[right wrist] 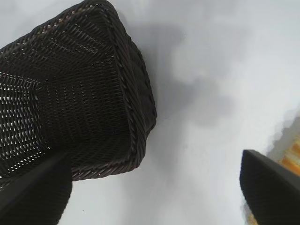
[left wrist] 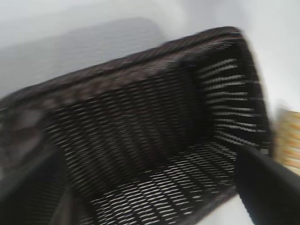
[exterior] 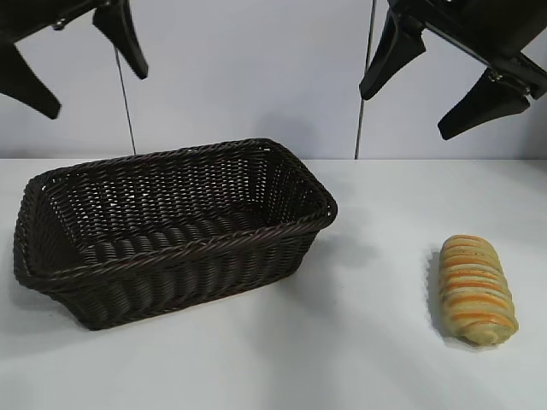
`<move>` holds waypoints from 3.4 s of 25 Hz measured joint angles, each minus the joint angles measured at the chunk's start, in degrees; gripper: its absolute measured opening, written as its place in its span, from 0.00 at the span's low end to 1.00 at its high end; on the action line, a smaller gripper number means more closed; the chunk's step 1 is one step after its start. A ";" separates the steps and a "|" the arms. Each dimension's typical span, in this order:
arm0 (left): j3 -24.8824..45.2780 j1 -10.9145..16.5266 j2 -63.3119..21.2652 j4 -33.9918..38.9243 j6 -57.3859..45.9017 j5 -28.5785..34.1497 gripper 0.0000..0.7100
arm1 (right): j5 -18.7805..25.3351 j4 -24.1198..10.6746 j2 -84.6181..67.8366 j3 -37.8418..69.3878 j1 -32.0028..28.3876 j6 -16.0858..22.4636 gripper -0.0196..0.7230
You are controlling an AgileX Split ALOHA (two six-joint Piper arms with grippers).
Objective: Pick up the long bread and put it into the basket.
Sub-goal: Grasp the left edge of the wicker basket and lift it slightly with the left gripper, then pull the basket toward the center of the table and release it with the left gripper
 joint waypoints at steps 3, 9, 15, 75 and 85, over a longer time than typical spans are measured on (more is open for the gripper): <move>5.29 0.00 0.46 0.00 -0.82 -4.14 0.98 | 0.00 0.02 0.00 0.00 0.00 0.00 0.96; 11.40 0.00 1.90 -0.18 -1.58 -11.44 0.98 | 0.10 0.07 0.00 0.00 0.00 0.00 0.96; 11.76 0.00 8.45 -3.20 0.71 -15.42 0.98 | 0.22 0.24 0.00 0.00 0.00 -0.05 0.96; -7.57 -4.21 22.57 -19.48 20.88 -7.99 0.14 | 0.35 0.72 0.00 0.00 0.00 -0.05 0.96; -7.57 -4.21 25.08 -19.30 21.16 -8.52 0.14 | 0.41 0.85 0.00 0.00 0.00 -0.05 0.96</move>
